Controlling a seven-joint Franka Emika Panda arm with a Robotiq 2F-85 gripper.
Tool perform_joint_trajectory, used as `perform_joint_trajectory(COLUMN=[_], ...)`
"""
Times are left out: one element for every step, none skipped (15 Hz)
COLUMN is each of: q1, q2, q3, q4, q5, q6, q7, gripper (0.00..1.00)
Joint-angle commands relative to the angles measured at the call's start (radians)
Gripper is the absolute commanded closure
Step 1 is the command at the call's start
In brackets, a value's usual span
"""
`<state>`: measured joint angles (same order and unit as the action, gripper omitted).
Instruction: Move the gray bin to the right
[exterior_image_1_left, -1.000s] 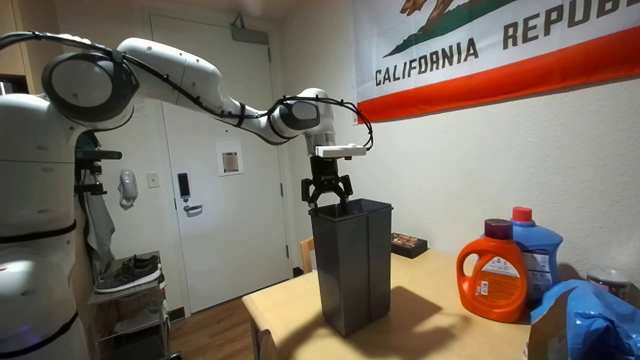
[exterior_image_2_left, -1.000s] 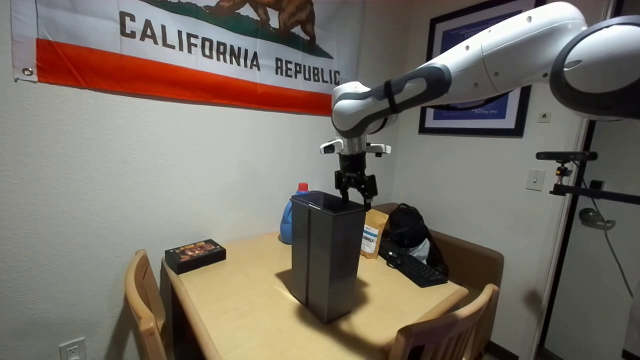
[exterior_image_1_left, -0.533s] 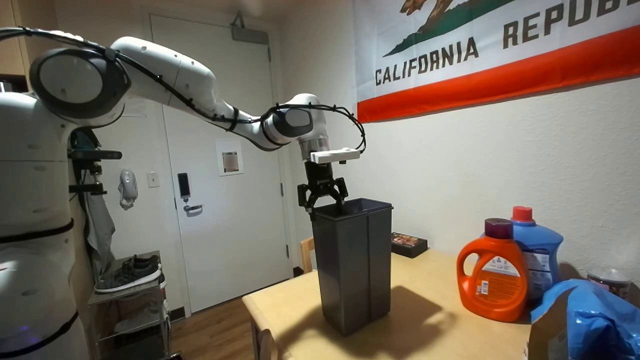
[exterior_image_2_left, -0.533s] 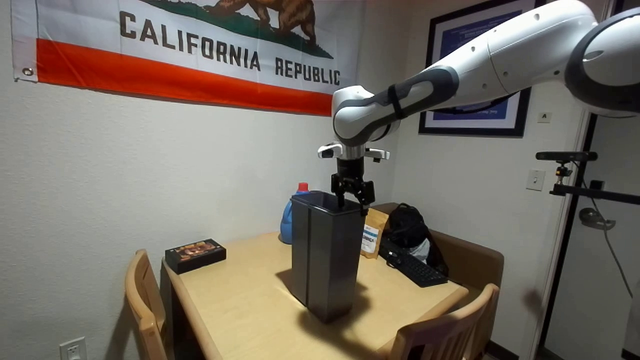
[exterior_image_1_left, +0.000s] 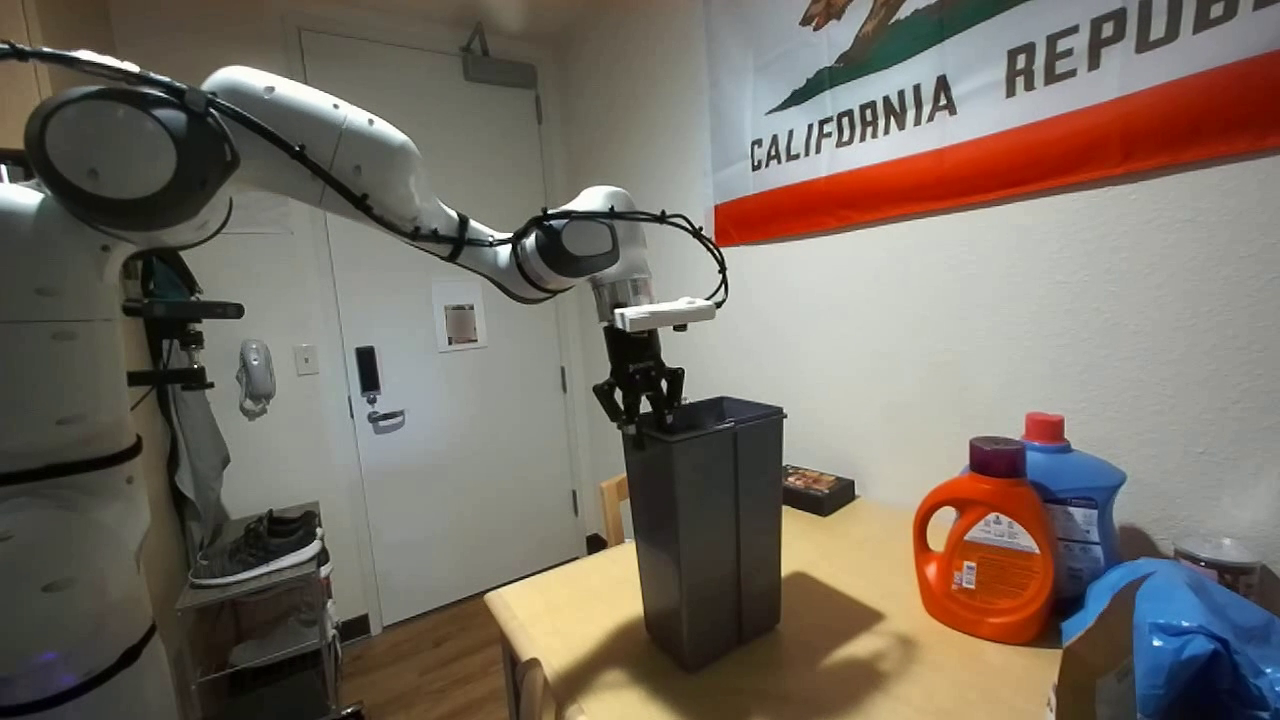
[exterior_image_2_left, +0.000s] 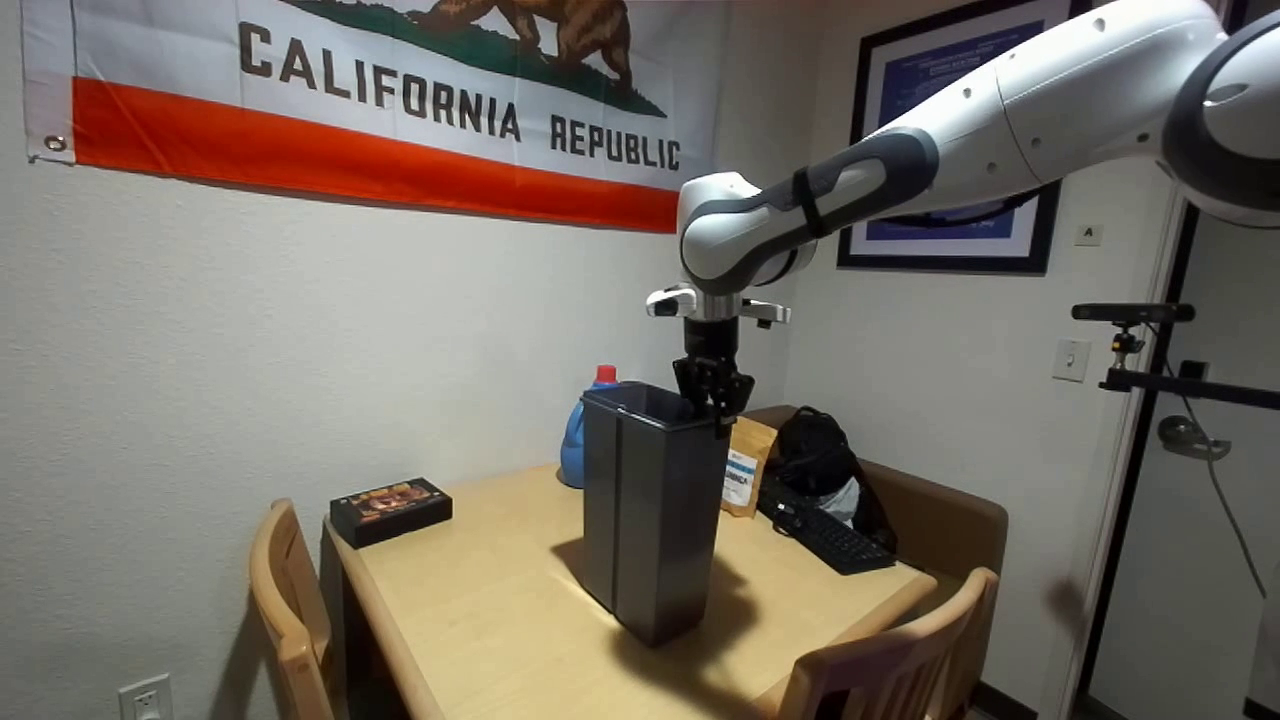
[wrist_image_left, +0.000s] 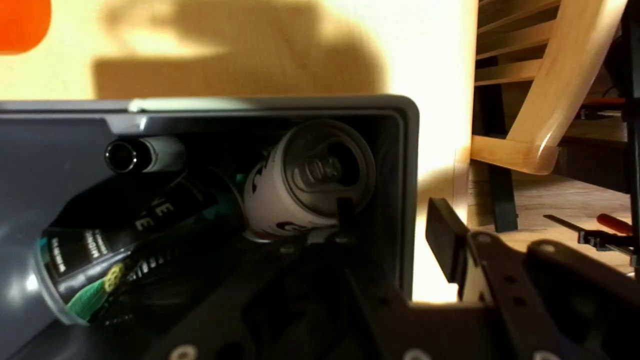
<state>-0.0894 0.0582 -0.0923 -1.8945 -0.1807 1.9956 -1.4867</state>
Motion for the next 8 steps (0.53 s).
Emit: perform_joint_trajectory(q1=[-0.018,-0.022,-0.027,-0.033,-0.039,-0.046,-0.052,-0.058], q2=[-0.045,-0.047,-0.049,-0.049,-0.049,-0.048,-0.049,-0.051], q3=[-0.007,-0.010,-0.015,-0.020,-0.025,-0.031,-0.038,-0.044], q4=[-0.055,-0.058,-0.062,-0.064,-0.065,-0.068,-0.071,-0.075], q5=[0.042,0.055,0.069,0.086,0.103,0.119,0.130,0.142], q6=[0.045,0.048,0.053,0.056,0.063,0.067,0.070,0.074], q7=[0.003,0.002,0.001,-0.001,-0.003,-0.003,-0.005,-0.007], gripper=[0.88,0.95,0.99,1.00,1.00,0.97,0.97,0.97])
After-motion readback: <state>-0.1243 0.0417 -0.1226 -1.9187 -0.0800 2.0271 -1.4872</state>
